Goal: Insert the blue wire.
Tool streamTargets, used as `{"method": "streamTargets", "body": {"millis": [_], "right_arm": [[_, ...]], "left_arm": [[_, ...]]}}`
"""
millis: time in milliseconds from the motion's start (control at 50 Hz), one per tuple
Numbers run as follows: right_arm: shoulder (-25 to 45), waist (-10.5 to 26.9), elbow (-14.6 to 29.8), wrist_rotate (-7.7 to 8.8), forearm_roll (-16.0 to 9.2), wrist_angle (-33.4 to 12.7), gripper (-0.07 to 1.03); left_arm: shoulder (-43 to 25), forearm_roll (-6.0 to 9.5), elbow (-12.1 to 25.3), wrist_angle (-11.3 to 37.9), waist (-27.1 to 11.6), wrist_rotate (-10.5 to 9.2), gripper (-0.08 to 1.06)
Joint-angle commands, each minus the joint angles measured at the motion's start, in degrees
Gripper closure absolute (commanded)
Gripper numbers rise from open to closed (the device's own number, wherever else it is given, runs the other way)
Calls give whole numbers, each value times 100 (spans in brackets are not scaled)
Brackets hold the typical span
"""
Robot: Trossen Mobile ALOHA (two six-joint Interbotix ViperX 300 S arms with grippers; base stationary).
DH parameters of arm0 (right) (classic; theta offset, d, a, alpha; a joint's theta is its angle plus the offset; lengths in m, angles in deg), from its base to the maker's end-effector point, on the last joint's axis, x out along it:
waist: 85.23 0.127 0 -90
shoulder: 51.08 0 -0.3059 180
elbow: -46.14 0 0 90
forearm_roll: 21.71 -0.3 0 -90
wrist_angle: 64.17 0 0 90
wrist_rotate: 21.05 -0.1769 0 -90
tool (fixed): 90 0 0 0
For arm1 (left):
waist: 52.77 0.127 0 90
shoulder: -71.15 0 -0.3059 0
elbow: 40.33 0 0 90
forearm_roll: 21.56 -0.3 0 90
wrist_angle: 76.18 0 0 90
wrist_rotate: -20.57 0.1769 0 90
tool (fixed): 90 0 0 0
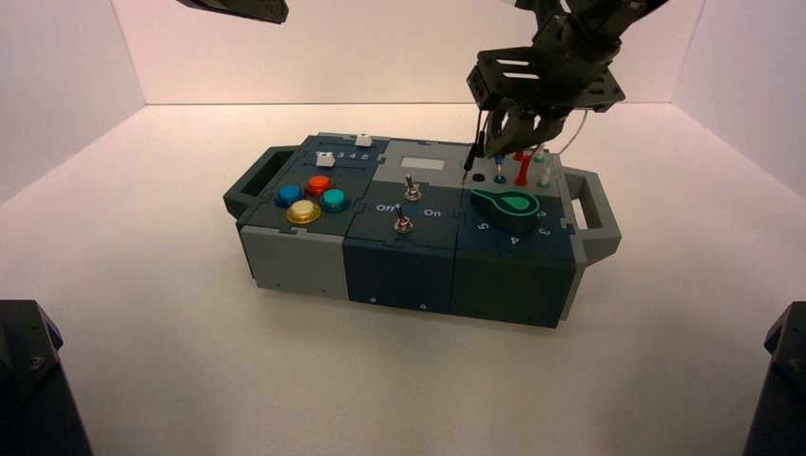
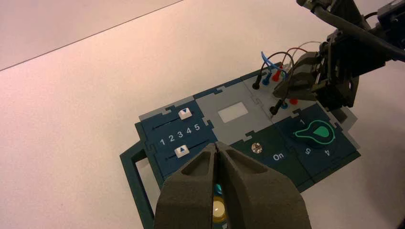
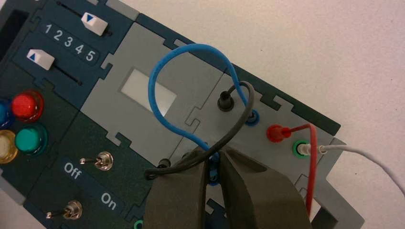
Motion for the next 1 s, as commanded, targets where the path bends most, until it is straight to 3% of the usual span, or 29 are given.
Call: {"method": "streamTargets", "body": {"millis": [20,1000], "right_arm": [[-62,-35,149,18,26,18,99],[88,-123,176,9,123,-202,99]], "left_arm": [[53,-9,149,-53,26,9,101],[88,-9,167,-44,79,18,101]]}}
